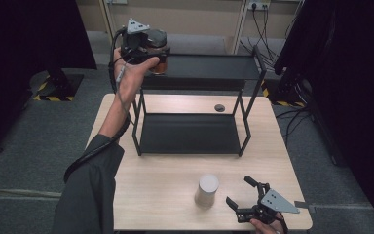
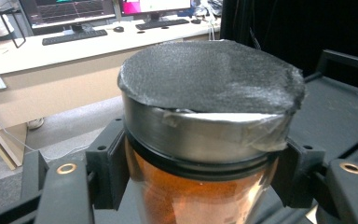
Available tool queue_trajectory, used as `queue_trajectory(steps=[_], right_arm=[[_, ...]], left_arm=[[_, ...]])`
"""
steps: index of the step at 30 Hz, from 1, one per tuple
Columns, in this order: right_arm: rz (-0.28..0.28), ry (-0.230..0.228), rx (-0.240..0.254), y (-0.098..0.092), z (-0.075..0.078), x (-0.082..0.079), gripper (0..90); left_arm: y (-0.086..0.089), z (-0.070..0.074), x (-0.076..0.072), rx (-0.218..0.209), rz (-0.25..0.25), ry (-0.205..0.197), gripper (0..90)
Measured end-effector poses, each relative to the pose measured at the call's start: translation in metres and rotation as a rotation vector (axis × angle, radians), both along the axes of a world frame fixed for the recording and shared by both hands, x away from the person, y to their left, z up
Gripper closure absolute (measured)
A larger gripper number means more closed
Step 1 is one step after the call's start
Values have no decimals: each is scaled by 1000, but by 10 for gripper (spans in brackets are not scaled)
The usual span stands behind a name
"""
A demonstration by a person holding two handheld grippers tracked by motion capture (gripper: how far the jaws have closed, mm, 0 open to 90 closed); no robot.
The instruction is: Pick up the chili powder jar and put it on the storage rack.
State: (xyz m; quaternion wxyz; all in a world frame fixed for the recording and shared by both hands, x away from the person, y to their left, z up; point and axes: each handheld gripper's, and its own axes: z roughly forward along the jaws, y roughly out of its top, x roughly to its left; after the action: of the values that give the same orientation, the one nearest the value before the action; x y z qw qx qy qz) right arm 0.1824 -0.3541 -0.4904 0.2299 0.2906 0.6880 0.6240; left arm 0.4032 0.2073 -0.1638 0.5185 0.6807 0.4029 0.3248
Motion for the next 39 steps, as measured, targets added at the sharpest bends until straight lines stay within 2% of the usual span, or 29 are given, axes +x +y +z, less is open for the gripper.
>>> queue_trajectory(steps=[12, 19, 30, 32, 36, 39], right_arm=[[5, 3, 1, 0, 0, 0, 4], [5, 0, 2, 0, 0, 0, 4], [10, 2, 0, 1, 0, 0, 4], [10, 1, 1, 1, 0, 0, 4], [9, 2, -1, 1, 0, 0, 4], [9, 2, -1, 1, 0, 0, 4]], left_arm=[[0, -7, 7, -5, 30, 4, 317], [0, -14, 11, -12, 29, 10, 317], [1, -23, 11, -34, 34, -14, 311], [0, -23, 9, -29, 48, -19, 265], [2, -27, 6, -66, 64, -12, 124], [4, -30, 3, -74, 67, -14, 68]])
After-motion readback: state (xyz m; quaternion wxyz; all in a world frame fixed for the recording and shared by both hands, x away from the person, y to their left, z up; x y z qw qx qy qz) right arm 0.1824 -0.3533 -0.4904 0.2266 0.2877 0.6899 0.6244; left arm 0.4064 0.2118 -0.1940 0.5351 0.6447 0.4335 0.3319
